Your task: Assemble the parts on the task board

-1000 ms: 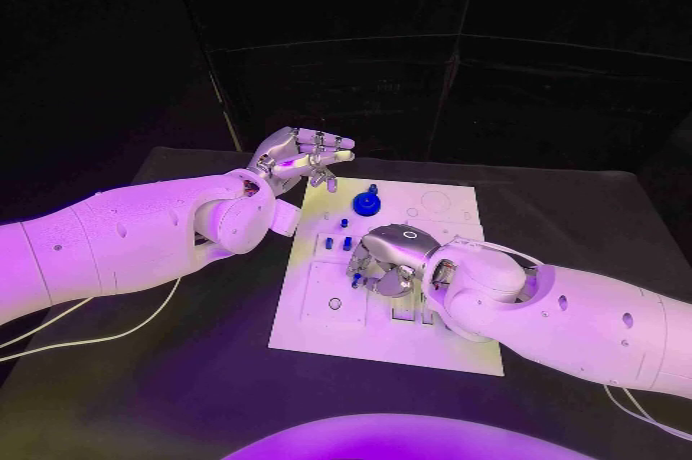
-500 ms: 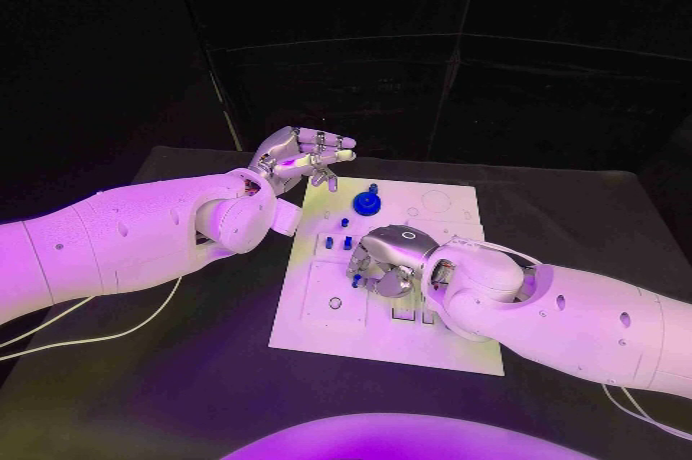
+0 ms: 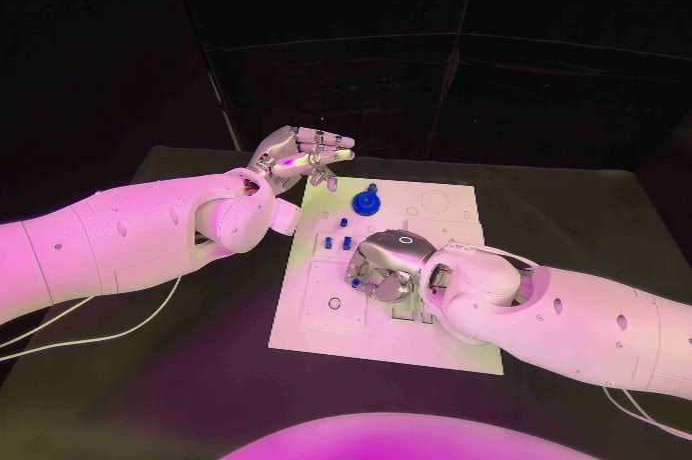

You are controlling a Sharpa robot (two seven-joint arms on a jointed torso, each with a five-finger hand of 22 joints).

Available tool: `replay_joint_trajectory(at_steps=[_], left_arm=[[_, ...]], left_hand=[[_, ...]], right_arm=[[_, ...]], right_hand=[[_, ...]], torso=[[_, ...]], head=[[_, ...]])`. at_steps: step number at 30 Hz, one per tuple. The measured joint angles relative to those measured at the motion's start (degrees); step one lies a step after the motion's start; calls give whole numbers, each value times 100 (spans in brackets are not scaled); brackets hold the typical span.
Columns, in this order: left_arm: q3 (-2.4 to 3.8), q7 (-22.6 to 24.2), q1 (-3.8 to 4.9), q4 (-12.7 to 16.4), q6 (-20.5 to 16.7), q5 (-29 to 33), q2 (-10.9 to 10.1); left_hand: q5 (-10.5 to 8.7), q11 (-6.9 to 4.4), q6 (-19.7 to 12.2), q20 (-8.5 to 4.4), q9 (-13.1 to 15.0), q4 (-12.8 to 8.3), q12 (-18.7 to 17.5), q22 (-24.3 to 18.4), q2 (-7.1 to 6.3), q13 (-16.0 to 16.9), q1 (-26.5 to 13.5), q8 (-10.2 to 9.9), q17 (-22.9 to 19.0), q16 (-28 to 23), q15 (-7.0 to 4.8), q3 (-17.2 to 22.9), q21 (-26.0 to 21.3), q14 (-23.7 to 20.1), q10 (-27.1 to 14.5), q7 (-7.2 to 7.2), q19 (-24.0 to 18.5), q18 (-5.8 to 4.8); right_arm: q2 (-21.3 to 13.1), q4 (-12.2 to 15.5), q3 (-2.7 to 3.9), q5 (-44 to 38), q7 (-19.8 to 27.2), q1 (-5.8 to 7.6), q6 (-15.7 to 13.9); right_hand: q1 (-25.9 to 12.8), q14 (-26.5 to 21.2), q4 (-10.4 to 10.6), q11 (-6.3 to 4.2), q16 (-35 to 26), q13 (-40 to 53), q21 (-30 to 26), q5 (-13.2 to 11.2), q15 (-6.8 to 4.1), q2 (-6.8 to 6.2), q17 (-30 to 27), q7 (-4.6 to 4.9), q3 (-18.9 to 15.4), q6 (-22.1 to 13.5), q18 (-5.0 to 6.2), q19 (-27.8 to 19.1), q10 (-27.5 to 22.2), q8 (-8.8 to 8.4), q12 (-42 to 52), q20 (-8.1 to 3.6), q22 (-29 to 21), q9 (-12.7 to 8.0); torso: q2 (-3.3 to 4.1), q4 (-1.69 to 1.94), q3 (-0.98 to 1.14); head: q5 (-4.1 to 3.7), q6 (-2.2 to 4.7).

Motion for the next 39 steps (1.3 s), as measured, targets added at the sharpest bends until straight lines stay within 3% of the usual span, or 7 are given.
replay_joint_trajectory(at_steps=[6, 14, 17, 27, 30, 34, 39], left_arm=[[0, 0, 0, -15, 0, 0, 4], [0, -2, 0, -38, 1, 1, 15], [0, -4, 0, -43, 2, 1, 15], [0, -12, 0, -60, 9, 1, 13], [0, -17, 0, -64, 15, 1, 6], [-1, -23, 0, -67, 24, 1, -3], [-1, -32, 0, -65, 36, 1, -19]], left_hand=[[0, 0, 0, 0, 0, 0, 0, 0, 0, 0, 0, 0, 0, 0, 0, 0, 0, 0, 0, 0, 0, 0], [0, 0, 0, 0, 0, 0, 0, 0, 0, 0, 0, 0, 1, 0, 0, 0, 0, 0, 0, 0, 0, 0], [0, 0, 0, 0, 0, 0, 0, 1, 0, 0, 0, 0, 1, 0, 0, 0, 0, 0, 0, 0, 0, 0], [0, 0, 0, 0, 0, 0, 0, 1, 0, 0, 0, 0, 1, 0, 0, 0, 0, 0, 0, 0, 0, 0], [0, 0, -21, 0, 0, 0, 0, 1, 0, 0, 0, 0, 1, 0, 0, 0, 0, 0, 0, 21, 0, 0], [0, 0, -21, 0, 0, 0, 0, 1, 0, 0, 0, 0, 1, 0, 0, 0, 0, 0, 0, 21, 0, 0], [0, 0, -21, 0, 0, 0, 0, 1, 0, 0, 0, 0, -9, 0, 0, 0, 0, 0, 0, 21, 0, 0]], right_arm=[[0, 0, -11, -33, -19, 0, -4], [-26, 7, -30, -51, -23, -5, -80], [-48, 18, -41, -52, -18, -15, -153], [-488, 470, -32, -32, 25, -19, -579], [-784, 696, 27, -15, 21, 0, -681], [-1195, 918, 111, 21, -56, 208, -776], [-1605, 980, 168, 172, -234, 586, -763]], right_hand=[[-163, 0, 51, 74, 0, -18, 0, 59, 0, -75, -52, 111, -85, -116, 0, -80, -161, -69, -66, 45, -59, -18], [-298, 0, 102, 263, -235, -95, -429, 99, 187, -210, -429, 253, -266, -549, 0, -447, -868, -81, -343, 166, -681, -30], [-298, -3, 101, 315, -339, -80, -588, 99, 188, -210, -595, 293, -325, -673, 93, -564, -1037, -81, -361, 199, -910, -30], [-298, -21, 124, 282, -267, -32, -532, 190, 206, -210, -549, 303, -379, -681, 93, -569, -1003, -81, -133, 203, -819, -17], [-298, -21, 126, 282, -233, -32, -532, 190, 206, -210, -515, 297, -412, -686, 93, -550, -1003, -81, -94, 185, -783, -17], [-353, -21, 181, 283, -198, -32, -508, 190, 206, -266, -493, 224, -517, -759, 93, -530, -1003, -81, -39, 164, -776, -17], [-393, 8, 240, 171, -184, -33, -508, 190, 170, -306, -503, 117, -750, -970, 92, -498, -1074, -81, 79, 133, -773, -25]], torso=[[0, 1, 1], [-4, -2, 1], [-4, -2, 1], [-2, -2, 5], [-2, -5, 6], [-3, -5, 5], [-3, -11, 2]], head=[[0, 8], [-1, 27], [-9, 43], [-15, 71], [-24, 84], [-65, 114], [-130, 168]])
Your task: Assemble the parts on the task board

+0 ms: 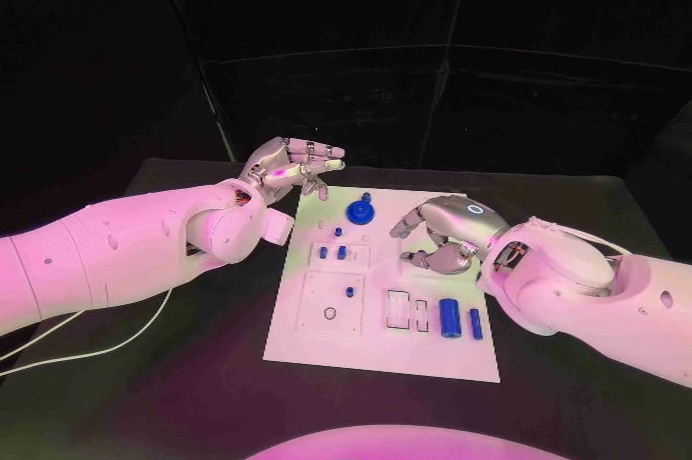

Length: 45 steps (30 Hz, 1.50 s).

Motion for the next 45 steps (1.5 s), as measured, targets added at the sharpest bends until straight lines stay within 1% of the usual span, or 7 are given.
replay_joint_trajectory(at_steps=[4, 7, 12, 17, 20, 28, 45], left_arm=[[0, -6, 0, 9, 9, 0, 0], [0, -9, 0, 9, 13, 0, 12], [-5, -15, -3, 10, 20, 0, 31], [-5, -17, -3, 8, 27, 0, 40], [-5, -17, -3, 7, 31, 0, 41], [-7, -18, -3, 8, 38, 0, 42], [-7, -18, -3, 3, 49, 1, 62]], left_hand=[[0, 0, 0, 0, 0, -16, 0, -5, 0, 0, 0, 0, 0, 0, 0, -16, 0, 0, 0, 0, 0, 0], [0, 0, 0, 0, 0, -16, 0, -4, 0, 0, 0, 0, 0, 0, 0, -16, 0, 0, 0, 0, 0, 61], [0, 0, 0, 0, 0, -16, 0, -4, 0, 0, 0, 0, 0, 0, 0, -16, 0, 0, 0, 0, 0, 61], [0, 0, 0, 0, 0, -16, 0, -4, 0, 0, 0, 0, 1, 0, 0, -16, 0, 0, 0, 0, 0, 61], [0, 0, 0, 0, 0, -16, 0, -4, 0, 0, 0, 0, 1, 0, 0, -16, 0, 0, 0, 0, 0, 60], [0, 0, 0, 0, 0, -16, 20, -3, 0, 0, 0, 0, -1, 0, 0, -16, 0, 0, 0, 0, 0, 58], [0, 0, 0, 0, 0, -16, 22, -3, 0, 0, 0, 0, -4, 0, 0, -16, 0, 0, 0, -1, 0, 54]], right_arm=[[-184, -57, 0, 137, -151, 119, 154], [-232, -114, 0, 208, -242, 149, 305], [-207, -209, -5, 263, -352, 168, 561], [-134, -299, -8, 261, -409, 169, 734], [-74, -352, -11, 249, -442, 171, 855], [91, -451, -23, 216, -495, 160, 1112], [262, -635, -64, 190, -511, 98, 1446]], right_hand=[[-17, -18, 57, -31, 0, -4, 0, 0, -18, -17, -86, -109, -263, -131, 0, 0, -31, 0, 104, 0, -45, 0], [-17, -18, 82, -43, 0, -4, 0, 21, -18, -17, -83, -106, -414, -145, 0, 20, -43, 0, 170, -20, -46, 0], [-15, -18, 117, -35, 0, -14, -35, 23, -18, -15, -71, -55, -619, -196, 0, 20, -162, 0, 228, -20, -76, 0], [60, -18, 150, -39, 0, -14, -42, 53, -18, 14, -81, -55, -717, -196, -1, 21, -166, 0, 282, -19, -77, 8], [112, -18, 173, -39, 0, -13, -43, 53, -18, 67, -116, -23, -803, -165, -1, 21, -166, 24, 376, -19, -77, 29], [288, -18, 196, -49, 0, -8, -17, 85, -17, 239, -179, -28, -826, 1, -1, 85, -5, 66, 559, -36, -7, 39], [363, -19, 240, -98, 99, -28, 126, 119, -59, 255, -64, -31, -645, 300, 0, 186, 352, 103, 583, -58, 189, 45]], torso=[[0, 0, -4], [2, 9, -5], [8, 19, -5], [5, 16, -4], [4, 16, -5], [4, 16, -3], [7, 12, 2]], head=[[-50, 43], [-73, 65], [-83, 75], [-78, 66], [-79, 65], [-81, 59], [-75, 38]])
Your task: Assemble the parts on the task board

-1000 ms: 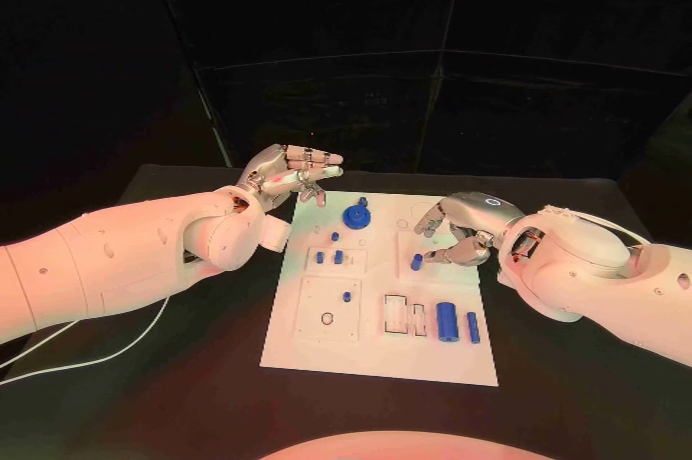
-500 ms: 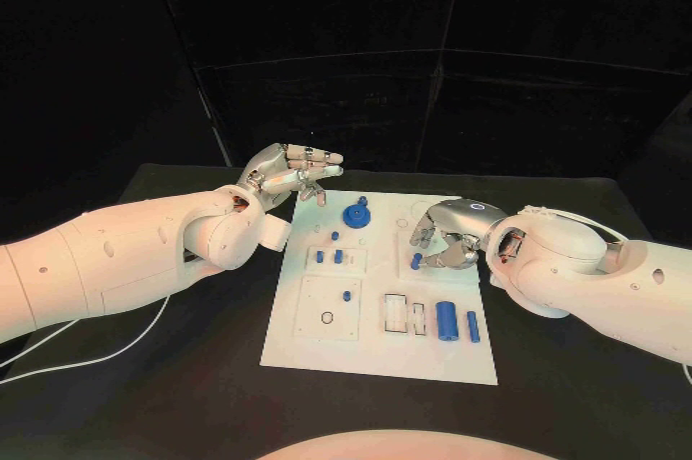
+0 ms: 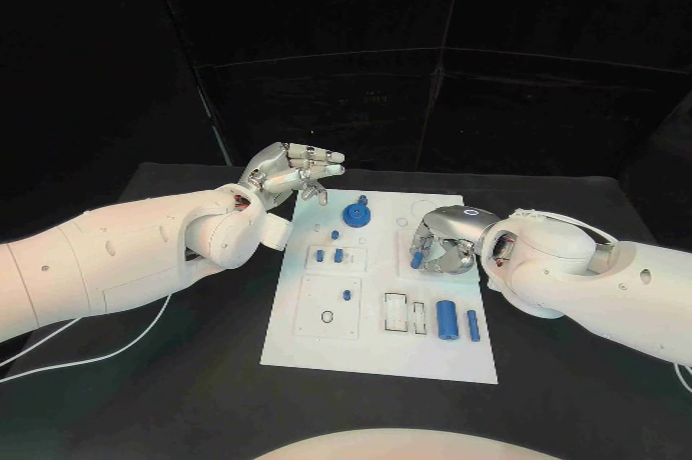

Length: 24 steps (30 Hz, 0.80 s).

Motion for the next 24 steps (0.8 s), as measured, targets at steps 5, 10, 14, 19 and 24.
replay_joint_trajectory(at_steps=[5, 10, 14, 19, 24], left_arm=[[0, 0, 0, -5, 3, 0, 0], [0, 0, 0, -14, 8, 0, 7], [0, -1, 0, -20, 18, 0, 11], [0, -5, 0, -28, 34, 0, 18], [0, -10, 0, -30, 47, 0, 22]], left_hand=[[0, 0, 0, 0, 0, 0, 0, 0, 0, 0, 0, 0, 0, 0, 0, 0, 0, 0, 0, 0, 0, -1], [0, 0, 0, 0, 0, 0, 0, 0, 0, 0, 0, 0, 0, 0, 0, 0, 0, 0, 0, 0, 0, -1], [0, 12, 0, 0, 0, 0, 0, 1, 0, 0, 0, 0, 1, 0, 0, 0, 0, 0, -12, 0, 0, -2], [0, 21, 0, 0, 0, 0, 0, 1, 0, 0, 0, 0, 0, 0, 0, 0, 0, 0, -21, 0, 0, -3], [0, 21, 0, 0, 0, 0, 0, 1, 0, 0, 0, 0, 1, 0, 0, 0, 0, 0, -21, 0, 0, -4]], right_arm=[[31, -27, -10, -4, -2, -5, 7], [79, -45, -15, -7, 2, -17, 3], [115, -77, -17, -8, 10, -24, -16], [152, -104, -20, -9, 15, -33, -102], [160, -115, -21, -9, 14, -37, -210]], right_hand=[[0, 0, 19, 7, 34, 0, 7, 0, 0, 0, 16, -3, 48, 38, 0, 0, 71, 0, 0, 0, 20, 0], [0, 0, 56, -13, 44, 1, 31, 0, 0, 0, 29, -24, 85, 58, 0, 0, 133, 0, -1, 0, 43, -7], [-35, 20, 97, -24, 72, 1, 71, 0, -20, 35, 58, -17, 126, 107, -1, 27, 205, 0, -1, -13, 80, -8], [-12, 1, 174, -65, 147, 16, 151, 0, -42, 178, 119, -36, 246, 274, -1, 84, 348, 49, -1, -42, 187, -5], [68, 0, 174, -115, 185, 28, 231, -301, -82, 267, 153, -88, 415, 407, -1, 114, 479, 98, -2, -73, 286, 9]], torso=[[0, 0, 1], [0, 0, 2], [0, -1, 2], [1, -1, 2], [3, -1, 2]], head=[[0, -2], [-22, -5], [-27, -8], [-29, -9], [-29, -18]])
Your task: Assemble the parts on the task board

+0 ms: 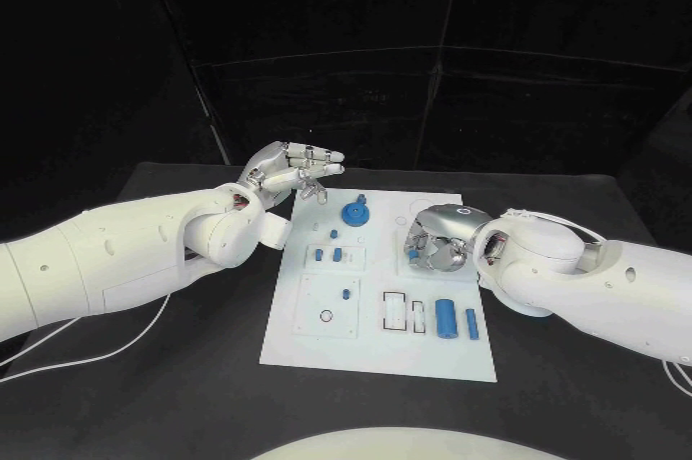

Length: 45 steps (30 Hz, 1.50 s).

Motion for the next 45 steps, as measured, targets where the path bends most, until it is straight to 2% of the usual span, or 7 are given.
replay_joint_trajectory(at_steps=[11, 12, 13, 22, 30, 35, 45], left_arm=[[0, -12, 0, -4, 23, 0, -4], [0, -12, 0, -4, 24, 0, -4], [0, -12, -1, -5, 25, 0, -5], [0, -14, -2, -9, 31, 0, -10], [0, -13, -4, -12, 32, 0, -8], [0, -11, -4, -7, 32, 0, -7], [0, -10, -1, -6, 30, 0, -4]], left_hand=[[0, 0, 0, 0, 0, 0, 0, 0, 0, 0, 0, 0, 0, 0, 0, 0, 0, 0, 0, 0, 0, -1], [0, 0, 0, 0, 0, 0, 0, 0, 0, 0, 0, 0, 0, 0, 0, 0, 0, 0, 0, 0, 0, -1], [0, 0, 0, 0, 0, 0, 0, 0, 0, 0, 0, 0, 0, 0, 0, 0, 0, 0, 0, 0, 0, -1], [0, 0, 0, 0, 0, 0, -1, 0, 0, 0, 0, 0, 0, 0, 0, 0, 0, 0, 0, 0, 0, -2], [0, 0, 0, 0, 0, 0, -2, 0, 0, 0, 0, 0, -6, 0, 0, 0, 0, 0, 0, 0, 0, -5], [0, 0, 0, 0, 0, 0, -2, 0, 0, 0, 0, 0, -6, 0, 0, 0, 0, 0, 0, 0, 0, -5], [0, 0, 0, 0, 0, 0, -2, 0, 0, 0, 0, 0, -6, 0, 0, 0, 0, 0, 0, 0, 0, -6]], right_arm=[[-121, 128, -3, -17, 0, -7, -216], [-144, 154, -3, -17, 12, -7, -244], [-169, 185, -3, -17, 26, -7, -274], [-387, 718, 5, 59, 358, -2, -678], [41, 838, 6, 185, 797, -6, -871], [433, 742, 5, 232, 1029, -157, -901], [965, 445, 4, 267, 1277, -430, -821]], right_hand=[[53, 0, -64, -32, 0, 20, 158, -75, -41, 52, -49, -50, 201, 129, -1, 103, 134, 40, -39, -60, 248, 14], [53, 0, -71, -32, 0, 20, 183, -76, -41, 52, -51, -50, 208, 128, -11, 102, 134, 40, -39, -59, 276, 14], [53, 0, -81, -32, 0, 20, 197, -76, -41, 52, -51, -50, 223, 128, -95, 108, 134, 40, -39, -53, 303, 14], [99, 0, -94, -41, 24, 31, 239, -99, -41, 34, -10, -41, 266, 137, -95, 143, 143, 29, -89, -60, 383, 13], [150, 0, -141, -41, 32, 30, 266, -99, -40, -17, -8, -41, 361, 138, -94, 142, 143, 28, -116, -59, 402, 0], [150, 0, -151, -41, 32, 29, 266, -71, -40, -17, -9, -20, 371, 118, -94, 142, 143, 28, -116, -59, 408, -1], [147, 0, -153, -19, 32, 29, 266, -71, -40, -21, -17, 0, 373, 97, -94, 142, 121, 13, -162, -59, 408, -13]], torso=[[0, 0, -2], [-1, -1, -1], [-2, -1, -1], [-12, -4, -5], [-5, -4, -9], [-5, 9, -17], [-3, 13, -16]], head=[[13, -18], [13, -19], [13, -16], [-11, 7], [-5, 7], [-1, -1], [198, -78]])
